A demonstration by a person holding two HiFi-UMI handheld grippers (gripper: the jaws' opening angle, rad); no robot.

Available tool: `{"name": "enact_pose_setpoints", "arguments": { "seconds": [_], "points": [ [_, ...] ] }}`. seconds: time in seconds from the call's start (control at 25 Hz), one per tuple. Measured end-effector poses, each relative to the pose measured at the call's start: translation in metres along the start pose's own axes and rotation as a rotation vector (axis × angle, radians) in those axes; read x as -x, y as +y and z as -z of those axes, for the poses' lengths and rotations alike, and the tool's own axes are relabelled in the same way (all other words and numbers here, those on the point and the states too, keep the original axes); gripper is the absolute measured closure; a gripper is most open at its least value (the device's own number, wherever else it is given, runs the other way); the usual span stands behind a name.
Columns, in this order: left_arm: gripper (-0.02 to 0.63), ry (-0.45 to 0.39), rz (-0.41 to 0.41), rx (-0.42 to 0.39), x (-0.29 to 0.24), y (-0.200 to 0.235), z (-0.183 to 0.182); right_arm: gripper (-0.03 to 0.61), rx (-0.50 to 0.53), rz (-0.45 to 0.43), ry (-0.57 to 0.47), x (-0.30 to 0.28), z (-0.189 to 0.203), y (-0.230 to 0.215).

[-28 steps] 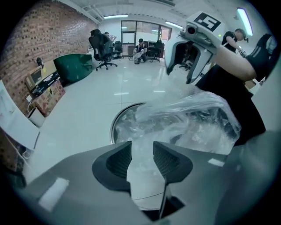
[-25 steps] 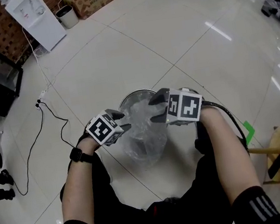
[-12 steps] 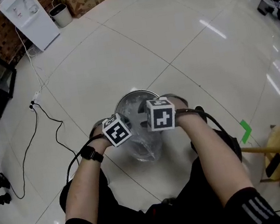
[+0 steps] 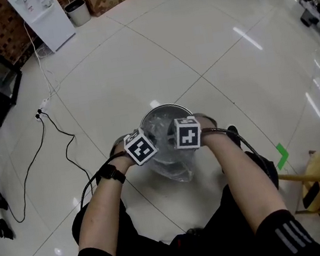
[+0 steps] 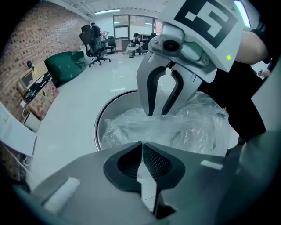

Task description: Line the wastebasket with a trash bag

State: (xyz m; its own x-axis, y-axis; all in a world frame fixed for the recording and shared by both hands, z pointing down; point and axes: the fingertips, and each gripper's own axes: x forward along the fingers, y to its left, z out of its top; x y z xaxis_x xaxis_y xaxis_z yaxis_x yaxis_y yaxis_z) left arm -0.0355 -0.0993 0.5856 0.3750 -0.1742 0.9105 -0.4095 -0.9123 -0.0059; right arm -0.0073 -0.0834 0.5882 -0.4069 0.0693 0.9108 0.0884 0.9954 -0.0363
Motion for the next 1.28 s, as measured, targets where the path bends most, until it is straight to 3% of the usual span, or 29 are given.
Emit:
{"name": "enact_pose_setpoints", "arguments": {
  "seconds": [0.48,0.68,0.76,0.84,0.92,1.0,1.2,1.28],
  "points": [
    [0.614,-0.007,0.032,0.031,-0.028,0.022,0.008,0.512,0.074,-0.018,0.092,-0.061,0.009,-0.021],
    [0.614,0.003,0.017,0.039,-0.027,0.029,0.012,0.505,0.037,-0.018,0.092,-0.035,0.013,-0.029],
    [0.614,0.013,-0.003,0.046,-0.022,0.034,0.015,0.483,-0.009,0.017,0.063,-0.007,0.008,-0.041],
    [0.614,0.012,-0.017,0.053,-0.017,0.039,0.016,0.466,-0.117,0.037,-0.013,0.020,0.001,-0.053],
    [0.614,-0.008,-0.013,0.053,-0.013,0.040,0.011,0.465,-0.271,0.003,-0.169,0.038,-0.020,-0.058],
    [0.614,-0.019,-0.008,0.048,-0.011,0.038,0.009,0.461,-0.404,-0.040,-0.246,0.036,-0.031,-0.058],
    [0.614,-0.009,-0.011,0.028,-0.009,0.037,0.009,0.442,-0.488,-0.040,-0.137,0.002,-0.008,-0.055],
    [0.613,-0.007,-0.013,0.026,-0.008,0.037,0.011,0.443,-0.535,-0.080,-0.115,-0.011,-0.001,-0.049]
  ]
}}
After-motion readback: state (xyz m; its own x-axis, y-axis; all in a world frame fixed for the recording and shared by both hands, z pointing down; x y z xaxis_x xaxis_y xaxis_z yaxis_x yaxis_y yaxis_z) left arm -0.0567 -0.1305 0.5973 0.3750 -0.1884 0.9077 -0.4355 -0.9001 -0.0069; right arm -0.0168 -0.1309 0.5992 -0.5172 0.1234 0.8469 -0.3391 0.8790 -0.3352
